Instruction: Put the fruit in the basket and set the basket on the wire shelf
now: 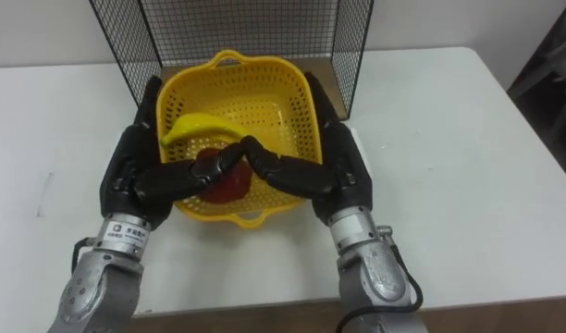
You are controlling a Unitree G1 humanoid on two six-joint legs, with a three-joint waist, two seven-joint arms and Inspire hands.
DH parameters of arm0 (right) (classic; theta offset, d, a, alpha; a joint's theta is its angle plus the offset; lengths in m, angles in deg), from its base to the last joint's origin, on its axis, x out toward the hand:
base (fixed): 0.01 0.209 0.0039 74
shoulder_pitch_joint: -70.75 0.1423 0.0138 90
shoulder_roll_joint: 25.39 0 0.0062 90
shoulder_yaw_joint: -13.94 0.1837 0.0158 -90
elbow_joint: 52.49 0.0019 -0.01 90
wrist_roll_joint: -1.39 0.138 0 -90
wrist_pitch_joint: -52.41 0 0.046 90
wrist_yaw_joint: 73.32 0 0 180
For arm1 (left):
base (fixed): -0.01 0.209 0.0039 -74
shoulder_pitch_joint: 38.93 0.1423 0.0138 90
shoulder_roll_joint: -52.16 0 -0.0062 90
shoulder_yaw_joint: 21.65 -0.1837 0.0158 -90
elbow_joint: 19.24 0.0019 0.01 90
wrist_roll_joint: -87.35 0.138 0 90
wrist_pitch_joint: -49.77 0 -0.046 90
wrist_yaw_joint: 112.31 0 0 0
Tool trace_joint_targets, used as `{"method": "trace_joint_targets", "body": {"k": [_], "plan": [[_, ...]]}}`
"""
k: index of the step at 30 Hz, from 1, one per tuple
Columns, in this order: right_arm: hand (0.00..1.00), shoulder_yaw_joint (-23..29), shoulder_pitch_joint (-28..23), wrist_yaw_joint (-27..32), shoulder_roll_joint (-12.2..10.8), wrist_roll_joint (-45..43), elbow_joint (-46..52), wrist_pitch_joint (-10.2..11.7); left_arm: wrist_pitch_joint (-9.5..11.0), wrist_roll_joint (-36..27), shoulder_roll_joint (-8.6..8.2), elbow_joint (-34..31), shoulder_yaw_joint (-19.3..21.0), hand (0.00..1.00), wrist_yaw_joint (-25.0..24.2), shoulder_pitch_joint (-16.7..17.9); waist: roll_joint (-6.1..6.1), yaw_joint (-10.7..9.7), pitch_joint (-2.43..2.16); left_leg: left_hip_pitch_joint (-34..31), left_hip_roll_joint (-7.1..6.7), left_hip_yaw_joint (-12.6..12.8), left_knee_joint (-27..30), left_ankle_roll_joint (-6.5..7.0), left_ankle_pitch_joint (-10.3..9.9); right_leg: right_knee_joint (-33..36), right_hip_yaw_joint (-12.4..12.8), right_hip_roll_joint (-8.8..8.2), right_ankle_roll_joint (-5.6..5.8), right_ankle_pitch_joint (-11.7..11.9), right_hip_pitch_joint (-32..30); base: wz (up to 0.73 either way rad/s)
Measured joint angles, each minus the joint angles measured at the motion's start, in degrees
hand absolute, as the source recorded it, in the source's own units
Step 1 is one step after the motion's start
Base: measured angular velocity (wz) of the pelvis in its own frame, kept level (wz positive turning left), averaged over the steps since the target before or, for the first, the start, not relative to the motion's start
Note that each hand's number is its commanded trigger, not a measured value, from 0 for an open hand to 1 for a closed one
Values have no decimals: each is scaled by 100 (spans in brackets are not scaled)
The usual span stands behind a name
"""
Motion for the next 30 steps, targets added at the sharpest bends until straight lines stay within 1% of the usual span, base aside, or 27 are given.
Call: {"method": "trace_joint_targets", "body": {"k": [2,5,6,7,8,9,10,11,12,13,14,15,16,17,18,19,20,21,22,23,24,25,26,27,28,29,30], "plan": [[0,0,0,0,-4,8,18,14,12,-1,-10,0,-12,0,68,0,-10,-15,-2,-20,7,0,49,-1,-2,2,-9,1,0,0,8,0],[0,-12,-1,0,-12,-27,4,14,13,19,-37,-1,-14,0,112,8,-36,-1,11,-58,53,-3,123,-21,-17,106,-37,29,-13,-8,-37,0],[0,-12,-11,0,-28,-42,-5,12,15,22,-37,-2,-13,0,116,30,-51,-6,14,-61,85,-17,229,-51,-68,200,-51,51,-53,-54,-38,0],[0,-16,-19,0,-40,-29,-5,12,21,19,-36,-2,-13,0,116,57,-65,-5,22,-118,147,-30,451,-81,-179,362,-81,85,-87,-154,-56,0],[0,-17,-24,0,-46,-31,-5,12,23,20,-33,-2,-13,0,116,64,-77,-5,20,-171,178,-51,612,-102,-242,471,-103,104,-114,-213,-90,6],[0,-17,-25,-2,-55,-32,-6,12,29,20,-30,-5,-9,0,116,65,-89,13,18,-328,278,-96,999,-153,-419,746,-158,159,-169,-370,-205,5],[0,-21,-26,-2,-61,-43,-16,12,36,20,-29,-5,-9,0,116,71,-92,23,16,-401,331,-120,1210,-186,-501,891,-179,193,-206,-454,-258,6],[0,-23,-28,-13,-80,-43,-41,16,51,17,-17,-4,-9,0,116,85,-107,48,10,-577,431,-152,1657,-255,-656,1210,-198,244,-263,-691,-389,11],[0,-23,-53,-21,-97,-41,-74,17,54,17,-7,5,-18,0,116,104,-135,35,3,-781,525,-162,2180,-302,-712,1492,-216,282,-291,-947,-460,12],[0,-31,-77,-21,-90,-40,-82,16,54,23,-3,7,-24,0,115,107,-142,85,2,-1031,624,-163,2788,-270,-651,1712,-215,308,-346,-1078,-504,3],[0,-29,-77,-23,-84,-23,-86,16,54,18,-1,7,-23,0,114,107,-135,121,6,-1131,672,-178,3066,-268,-595,1815,-190,319,-386,-1129,-520,-15],[0,-35,-76,-34,-88,-16,-95,16,54,13,-1,13,-8,0,112,107,-124,167,12,-1291,694,-304,3479,-271,-435,1961,-153,353,-446,-1210,-515,-22],[0,-60,-78,-39,-85,-6,-95,16,59,6,1,25,-2,0,111,112,-110,175,21,-1450,708,-341,3793,-272,-191,2029,-101,372,-505,-1255,-460,-16],[0,-72,-85,-41,-83,-2,-105,16,60,5,1,33,-1,0,110,134,-155,178,38,-1542,696,-357,3923,-271,-46,2029,-71,367,-523,-1262,-403,4],[0,-56,-82,-61,-76,36,-125,17,61,7,3,42,8,0,104,146,-186,135,-9,-1691,531,-457,3853,-215,-51,1998,-3,347,-590,-1240,-379,14],[0,-35,-71,-65,-62,67,-126,37,63,7,10,42,1,0,94,125,-200,119,-17,-1774,435,-450,3693,-203,-79,1993,-5,316,-612,-1229,-379,10],[0,-21,-67,-65,-55,111,-141,52,67,12,-17,43,-5,0,80,125,-170,137,-7,-1885,297,-388,3160,-203,-89,1976,23,258,-615,-1225,-368,-12],[0,-50,-68,-72,-61,113,-221,54,68,11,-25,52,4,0,82,128,-159,170,3,-1904,148,-302,2433,-219,-22,1929,59,215,-604,-1227,-345,-31],[0,-96,-72,-74,-43,110,-268,33,78,15,-4,53,7,0,81,129,-153,201,-3,-1872,68,-277,1663,-215,152,1905,49,184,-609,-1251,-313,-35],[0,-115,-72,-76,-28,110,-268,30,81,16,-3,53,6,0,80,129,-149,230,-2,-1884,54,-289,1374,-186,309,1909,57,187,-610,-1267,-305,-35],[0,-142,-86,-80,-15,99,-271,0,77,18,17,70,20,0,81,134,-186,254,-37,-1855,29,-266,1216,-144,556,1904,113,186,-539,-1296,-293,-14],[0,-134,-83,-80,7,70,-259,-5,77,16,34,66,7,0,73,105,-233,240,-66,-1834,-43,-260,1125,-83,687,1882,105,141,-471,-1341,-288,0],[0,-135,-80,-81,27,59,-252,-5,77,15,30,64,-4,0,71,98,-273,249,-73,-1828,-78,-259,1094,-51,726,1869,101,111,-474,-1340,-290,8],[0,-126,-79,-83,53,53,-226,-5,75,16,18,63,-3,0,70,98,-298,263,-80,-1839,-102,-263,1105,11,877,1822,93,100,-455,-1350,-275,-8],[0,-118,-79,-99,39,59,-211,-7,67,16,29,63,12,0,66,100,-310,280,-66,-1851,-160,-254,1188,58,907,1782,82,70,-412,-1386,-234,-8],[0,-119,-79,-110,34,59,-211,-9,62,12,31,63,24,0,65,99,-319,290,-66,-1858,-165,-252,1232,78,858,1743,81,51,-385,-1405,-200,0],[0,-108,-79,-130,31,58,-191,-9,63,14,26,59,41,0,61,85,-330,294,-74,-1861,-230,-243,1286,142,798,1694,83,-25,-339,-1441,-162,10]]}}
